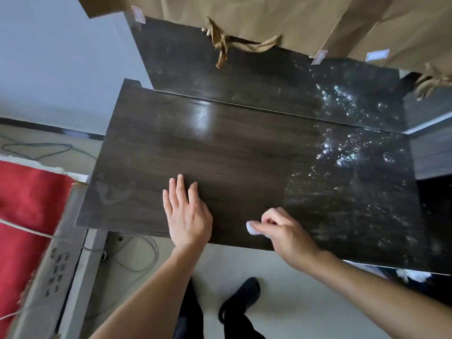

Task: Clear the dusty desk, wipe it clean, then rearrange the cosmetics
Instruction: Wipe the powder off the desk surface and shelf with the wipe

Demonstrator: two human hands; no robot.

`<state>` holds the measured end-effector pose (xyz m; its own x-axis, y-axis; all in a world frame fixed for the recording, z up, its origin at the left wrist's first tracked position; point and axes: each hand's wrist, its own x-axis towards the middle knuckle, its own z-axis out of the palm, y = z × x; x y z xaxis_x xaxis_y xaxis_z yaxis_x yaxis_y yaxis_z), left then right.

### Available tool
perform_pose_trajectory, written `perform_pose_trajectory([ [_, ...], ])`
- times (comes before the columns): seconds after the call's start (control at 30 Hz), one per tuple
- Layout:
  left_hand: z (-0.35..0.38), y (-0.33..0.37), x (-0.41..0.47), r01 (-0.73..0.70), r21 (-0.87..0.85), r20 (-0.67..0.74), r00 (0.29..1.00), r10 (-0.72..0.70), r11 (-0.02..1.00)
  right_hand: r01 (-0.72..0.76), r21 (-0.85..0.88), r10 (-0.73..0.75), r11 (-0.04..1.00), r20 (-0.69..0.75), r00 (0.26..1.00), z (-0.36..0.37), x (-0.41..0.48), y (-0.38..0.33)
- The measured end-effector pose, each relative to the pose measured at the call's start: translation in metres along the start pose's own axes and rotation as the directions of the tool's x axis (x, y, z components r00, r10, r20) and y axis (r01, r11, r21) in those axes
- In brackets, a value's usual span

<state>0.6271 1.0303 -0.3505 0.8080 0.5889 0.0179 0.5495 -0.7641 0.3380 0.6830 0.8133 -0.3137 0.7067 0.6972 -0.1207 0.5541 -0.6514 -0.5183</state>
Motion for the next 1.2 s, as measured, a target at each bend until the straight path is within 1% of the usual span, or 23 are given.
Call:
perform_pose_trajectory([
  [0.03, -0.001, 0.001, 0.000, 0.001, 0.002, 0.000, 1.000, -0.001, 1.000, 0.089, -0.019, -0.087, 0.996, 0.072, 0.994, -0.004, -0.007, -0.001],
  [0.07, -0.002, 0.002, 0.001, 0.000, 0.004, -0.003, 1.000, 0.000, 1.000, 0.132, -0.033, -0.129, 0.991, 0.079, 0.988, -0.010, 0.000, 0.004],
  [0.1, -0.001, 0.003, 0.002, -0.001, 0.004, -0.011, 1.000, 0.001, 1.000, 0.083, -0.035, -0.083, 0.996, 0.017, 0.996, -0.019, 0.017, 0.014],
  [0.13, 0.000, 0.003, 0.002, 0.000, 0.003, -0.021, 1.000, 0.000, 1.000, 0.001, -0.055, -0.007, 0.998, -0.103, 0.995, -0.031, 0.041, 0.029],
  [0.2, 0.001, 0.003, 0.002, 0.006, 0.006, -0.035, 0.999, -0.006, 1.000, -0.236, -0.066, 0.205, 0.970, -0.307, 0.929, -0.054, 0.092, 0.055],
  [0.23, 0.002, 0.003, 0.001, 0.005, 0.008, -0.042, 0.999, -0.005, 1.000, -0.345, -0.091, 0.299, 0.934, -0.330, 0.896, -0.060, 0.110, 0.064],
  [0.3, 0.002, 0.003, 0.001, 0.002, 0.006, -0.057, 0.998, -0.002, 1.000, -0.365, -0.136, 0.309, 0.921, -0.312, 0.898, -0.048, 0.120, 0.063],
  [0.33, 0.003, 0.003, 0.001, 0.004, 0.002, -0.061, 0.998, -0.004, 1.000, -0.284, -0.163, 0.230, 0.945, -0.288, 0.930, -0.034, 0.110, 0.054],
  [0.43, 0.004, 0.002, 0.000, 0.007, 0.002, -0.061, 0.998, -0.007, 1.000, 0.015, -0.054, -0.021, 0.998, -0.105, 0.994, 0.005, 0.035, 0.011],
  [0.5, 0.004, 0.002, 0.000, 0.002, 0.002, -0.053, 0.999, -0.002, 1.000, 0.148, 0.027, -0.150, 0.989, 0.066, 0.986, 0.014, -0.022, -0.009],
  [0.53, 0.004, 0.003, 0.000, 0.001, 0.005, -0.051, 0.999, -0.001, 1.000, 0.226, 0.053, -0.231, 0.973, 0.144, 0.962, 0.016, -0.043, -0.010],
  [0.57, 0.003, 0.002, 0.000, 0.005, 0.013, -0.051, 0.999, -0.004, 1.000, 0.278, 0.076, -0.288, 0.957, 0.209, 0.935, 0.012, -0.055, -0.012],
  [0.6, 0.003, 0.002, 0.000, 0.012, 0.022, -0.052, 0.999, -0.011, 1.000, 0.299, 0.086, -0.311, 0.950, 0.226, 0.923, 0.006, -0.058, -0.012],
  [0.67, 0.003, 0.008, -0.004, 0.043, 0.026, -0.058, 0.997, -0.041, 0.999, 0.197, 0.132, -0.214, 0.971, 0.134, 0.968, -0.013, -0.038, -0.005],
  [0.73, 0.005, 0.024, -0.015, 0.101, -0.007, -0.078, 0.992, -0.102, 0.995, 0.134, 0.103, -0.129, 0.986, -0.058, 0.990, -0.039, 0.008, 0.009],
  [0.8, 0.012, 0.043, -0.029, 0.114, -0.021, -0.064, 0.991, -0.115, 0.993, 0.044, 0.012, -0.040, 0.999, -0.234, 0.971, -0.064, 0.064, 0.039],
  [0.83, 0.016, 0.049, -0.035, 0.105, -0.012, -0.057, 0.993, -0.105, 0.994, -0.047, -0.032, 0.037, 0.998, -0.281, 0.959, -0.077, 0.091, 0.055],
  [0.9, 0.021, 0.051, -0.038, 0.101, 0.014, -0.061, 0.993, -0.100, 0.995, -0.251, -0.093, 0.207, 0.964, -0.332, 0.920, -0.089, 0.131, 0.091],
  [0.97, 0.023, 0.048, -0.037, 0.113, 0.023, -0.063, 0.992, -0.112, 0.993, -0.340, -0.116, 0.281, 0.933, -0.354, 0.892, -0.085, 0.140, 0.113],
  [1.03, 0.023, 0.048, -0.037, 0.110, 0.032, -0.066, 0.992, -0.108, 0.993, -0.260, -0.159, 0.197, 0.952, -0.333, 0.922, -0.066, 0.122, 0.110],
  [1.1, 0.024, 0.048, -0.038, 0.104, 0.036, -0.066, 0.993, -0.101, 0.994, -0.074, -0.139, 0.031, 0.988, -0.286, 0.958, -0.045, 0.077, 0.090],
  [1.17, 0.023, 0.049, -0.038, 0.108, 0.039, -0.069, 0.992, -0.105, 0.993, 0.097, -0.029, -0.101, 0.995, -0.167, 0.981, -0.036, 0.020, 0.070],
  [1.2, 0.022, 0.049, -0.038, 0.111, 0.042, -0.072, 0.992, -0.108, 0.993, 0.151, 0.014, -0.150, 0.988, -0.059, 0.987, -0.037, -0.007, 0.062],
])
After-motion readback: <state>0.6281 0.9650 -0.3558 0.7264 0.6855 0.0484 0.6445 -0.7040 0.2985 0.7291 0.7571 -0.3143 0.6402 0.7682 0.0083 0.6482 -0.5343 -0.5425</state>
